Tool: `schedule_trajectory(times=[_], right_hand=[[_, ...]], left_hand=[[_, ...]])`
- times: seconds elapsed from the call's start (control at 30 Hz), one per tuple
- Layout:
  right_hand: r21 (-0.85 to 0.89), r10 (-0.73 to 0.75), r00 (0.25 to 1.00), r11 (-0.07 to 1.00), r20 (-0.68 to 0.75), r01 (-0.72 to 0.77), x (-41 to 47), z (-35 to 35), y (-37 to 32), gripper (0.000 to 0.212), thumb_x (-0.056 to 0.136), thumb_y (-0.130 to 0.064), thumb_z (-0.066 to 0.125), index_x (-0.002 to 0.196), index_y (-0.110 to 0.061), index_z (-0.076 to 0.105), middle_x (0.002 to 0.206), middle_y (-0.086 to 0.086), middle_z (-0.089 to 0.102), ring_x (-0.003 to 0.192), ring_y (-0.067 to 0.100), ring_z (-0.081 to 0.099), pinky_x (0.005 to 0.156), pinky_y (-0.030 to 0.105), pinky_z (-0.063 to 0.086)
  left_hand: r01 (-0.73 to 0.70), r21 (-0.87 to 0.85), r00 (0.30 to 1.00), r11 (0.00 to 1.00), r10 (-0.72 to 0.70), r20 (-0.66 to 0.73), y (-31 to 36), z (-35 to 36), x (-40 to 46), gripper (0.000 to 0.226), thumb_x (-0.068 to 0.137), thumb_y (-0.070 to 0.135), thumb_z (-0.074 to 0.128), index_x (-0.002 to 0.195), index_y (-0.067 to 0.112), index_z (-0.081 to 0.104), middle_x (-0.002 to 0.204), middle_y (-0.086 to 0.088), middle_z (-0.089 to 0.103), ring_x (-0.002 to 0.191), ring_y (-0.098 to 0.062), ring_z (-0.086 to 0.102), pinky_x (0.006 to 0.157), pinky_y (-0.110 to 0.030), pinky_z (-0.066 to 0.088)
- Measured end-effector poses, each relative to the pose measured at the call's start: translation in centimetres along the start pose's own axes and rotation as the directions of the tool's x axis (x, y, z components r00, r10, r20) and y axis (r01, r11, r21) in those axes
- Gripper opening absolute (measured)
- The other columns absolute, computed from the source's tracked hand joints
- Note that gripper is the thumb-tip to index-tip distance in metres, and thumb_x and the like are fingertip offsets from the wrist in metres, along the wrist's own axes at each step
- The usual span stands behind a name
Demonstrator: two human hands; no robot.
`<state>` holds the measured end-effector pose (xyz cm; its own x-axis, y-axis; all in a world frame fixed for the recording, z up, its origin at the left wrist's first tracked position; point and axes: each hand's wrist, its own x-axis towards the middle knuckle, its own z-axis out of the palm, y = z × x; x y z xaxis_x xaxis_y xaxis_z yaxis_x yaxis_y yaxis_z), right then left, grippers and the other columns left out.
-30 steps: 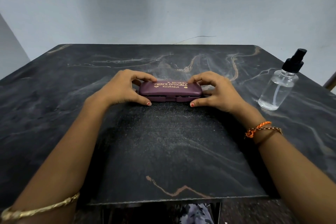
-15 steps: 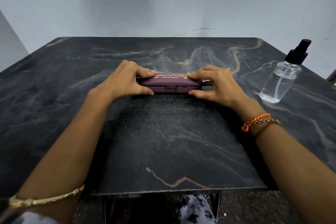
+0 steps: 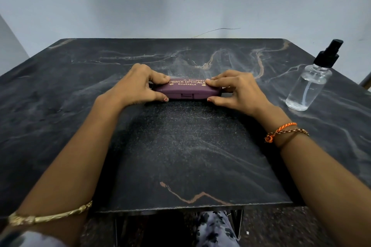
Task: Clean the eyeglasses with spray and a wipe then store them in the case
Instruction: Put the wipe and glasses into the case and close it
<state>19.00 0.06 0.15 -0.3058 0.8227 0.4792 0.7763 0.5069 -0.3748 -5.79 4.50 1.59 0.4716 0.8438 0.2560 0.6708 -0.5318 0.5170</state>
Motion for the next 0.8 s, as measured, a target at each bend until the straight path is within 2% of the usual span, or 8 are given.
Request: schedule_trajectory(times=[0.13, 0.23, 0.4, 0.47, 0.57, 0.63, 0.73, 0.8], right_hand=[[0.096, 0.051, 0.999, 0.994, 0.003, -0.051, 0.0, 0.0, 0.0, 0.043, 0.064, -0.019, 0.081, 0.104, -0.010, 0.069, 0.102, 0.013, 0.065, 0.094, 0.022, 0.062, 0.083, 0.035, 0.054], [0.172, 0.097, 0.995, 0.981, -0.005, -0.095, 0.0, 0.3, 0.3, 0.042, 0.063, -0.024, 0.082, 0.101, -0.014, 0.065, 0.104, 0.007, 0.058, 0.093, 0.017, 0.057, 0.080, 0.026, 0.052], [0.191, 0.114, 0.992, 0.974, 0.055, -0.123, 0.2, 1.0, 0.8, 0.059, 0.065, -0.030, 0.079, 0.116, -0.019, 0.052, 0.112, 0.008, 0.054, 0.097, 0.018, 0.054, 0.075, 0.012, 0.044], [0.194, 0.113, 0.992, 0.973, 0.059, -0.122, 0.3, 1.0, 1.0, 0.063, 0.066, -0.031, 0.079, 0.120, -0.019, 0.049, 0.113, 0.009, 0.053, 0.098, 0.018, 0.054, 0.077, 0.014, 0.045], [0.164, 0.102, 0.992, 0.980, 0.078, -0.114, 0.2, 1.1, 0.9, 0.072, 0.067, -0.036, 0.077, 0.129, -0.020, 0.043, 0.118, 0.004, 0.049, 0.104, 0.014, 0.049, 0.088, 0.028, 0.047], [0.147, 0.095, 0.992, 0.983, 0.083, -0.107, 0.2, 1.1, 0.8, 0.081, 0.068, -0.045, 0.073, 0.136, -0.021, 0.035, 0.126, 0.001, 0.042, 0.114, 0.010, 0.042, 0.098, 0.030, 0.040], [0.108, 0.079, 0.997, 0.991, 0.015, -0.080, 0.2, 1.0, 0.4, 0.092, 0.068, -0.061, 0.057, 0.143, -0.022, 0.021, 0.145, 0.004, 0.031, 0.130, 0.015, 0.032, 0.106, 0.033, 0.028], [0.079, 0.041, 0.997, 0.996, -0.066, -0.036, 0.3, 0.9, 0.0, 0.092, 0.070, -0.062, 0.049, 0.145, -0.020, 0.015, 0.153, 0.005, 0.021, 0.139, 0.015, 0.020, 0.110, 0.035, 0.020]], left_hand=[[0.029, -0.071, 0.998, 0.997, -0.033, -0.046, 0.1, 0.0, -0.1, 0.059, 0.051, 0.008, 0.084, 0.106, 0.006, 0.064, 0.112, -0.009, 0.065, 0.105, -0.012, 0.055, 0.089, -0.028, 0.045], [0.030, -0.101, 0.999, 0.994, -0.034, -0.041, 0.0, -0.1, -0.1, 0.061, 0.048, 0.009, 0.085, 0.105, 0.016, 0.065, 0.106, -0.003, 0.065, 0.100, -0.015, 0.058, 0.084, -0.029, 0.048], [0.016, -0.113, 1.000, 0.993, -0.015, 0.012, -0.5, 0.2, -0.1, 0.085, 0.048, 0.019, 0.086, 0.123, 0.030, 0.047, 0.108, 0.002, 0.055, 0.099, -0.014, 0.051, 0.081, -0.030, 0.047], [0.011, -0.113, 1.000, 0.994, -0.010, 0.011, -0.6, 0.3, 0.0, 0.088, 0.049, 0.021, 0.086, 0.125, 0.029, 0.044, 0.109, 0.003, 0.053, 0.099, -0.016, 0.050, 0.083, -0.033, 0.046], [0.013, -0.097, 1.000, 0.995, -0.011, 0.025, -0.8, 0.5, 0.0, 0.093, 0.049, 0.032, 0.084, 0.130, 0.028, 0.038, 0.117, 0.005, 0.048, 0.103, -0.016, 0.046, 0.087, -0.035, 0.045], [0.012, -0.080, 1.000, 0.997, -0.010, 0.028, -0.6, 0.5, 0.0, 0.104, 0.045, 0.047, 0.078, 0.134, 0.027, 0.030, 0.127, 0.002, 0.043, 0.108, -0.015, 0.043, 0.093, -0.034, 0.041], [0.011, -0.075, 1.000, 0.997, -0.011, -0.004, -0.1, 0.4, -0.1, 0.116, 0.044, 0.064, 0.074, 0.138, 0.023, 0.020, 0.141, -0.003, 0.033, 0.120, -0.014, 0.035, 0.106, -0.041, 0.033], [-0.009, -0.034, 0.998, 0.999, 0.007, -0.057, 0.2, 0.5, -0.2, 0.114, 0.048, 0.078, 0.057, 0.139, 0.022, 0.018, 0.146, -0.004, 0.026, 0.130, -0.019, 0.028, 0.109, -0.043, 0.024]])
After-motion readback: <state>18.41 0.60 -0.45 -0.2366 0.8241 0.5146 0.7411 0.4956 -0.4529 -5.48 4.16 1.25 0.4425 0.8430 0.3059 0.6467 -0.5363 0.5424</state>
